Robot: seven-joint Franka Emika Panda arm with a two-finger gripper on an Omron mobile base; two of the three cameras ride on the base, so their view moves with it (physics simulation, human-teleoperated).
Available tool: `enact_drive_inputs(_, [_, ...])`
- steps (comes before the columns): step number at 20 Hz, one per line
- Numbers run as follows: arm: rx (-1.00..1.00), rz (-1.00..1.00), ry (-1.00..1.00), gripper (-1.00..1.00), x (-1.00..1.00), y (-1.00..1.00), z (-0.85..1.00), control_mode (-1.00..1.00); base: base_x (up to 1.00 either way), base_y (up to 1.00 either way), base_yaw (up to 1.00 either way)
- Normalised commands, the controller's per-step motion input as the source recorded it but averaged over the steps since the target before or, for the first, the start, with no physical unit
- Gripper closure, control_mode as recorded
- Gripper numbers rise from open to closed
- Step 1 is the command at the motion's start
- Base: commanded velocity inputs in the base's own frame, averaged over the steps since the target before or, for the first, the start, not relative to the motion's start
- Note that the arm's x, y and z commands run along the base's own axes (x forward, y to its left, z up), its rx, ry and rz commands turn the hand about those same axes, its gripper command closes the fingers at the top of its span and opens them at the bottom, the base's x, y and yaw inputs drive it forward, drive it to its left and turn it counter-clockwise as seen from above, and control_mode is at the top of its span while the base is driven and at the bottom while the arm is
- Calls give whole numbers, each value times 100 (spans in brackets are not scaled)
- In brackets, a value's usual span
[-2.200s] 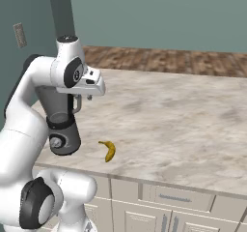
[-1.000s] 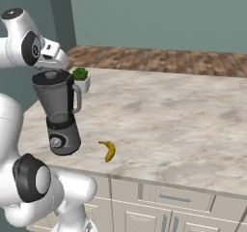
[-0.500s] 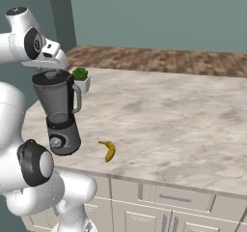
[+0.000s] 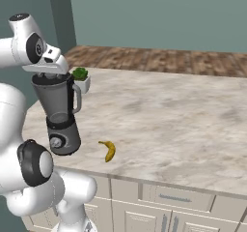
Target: Open the blender lid, put the banana in the blender, close the lid, and start the blender.
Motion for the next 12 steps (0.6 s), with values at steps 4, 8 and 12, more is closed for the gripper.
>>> enact_drive_inputs(4, [0, 0, 2, -100, 15, 6, -18, -100, 0, 0, 0])
enact_drive_inputs(8, [0, 0, 3, -100, 21, 24, -11, -100, 0, 0, 0])
enact_drive_inputs(12, [0, 0, 3, -100, 15, 20, -18, -100, 0, 0, 0])
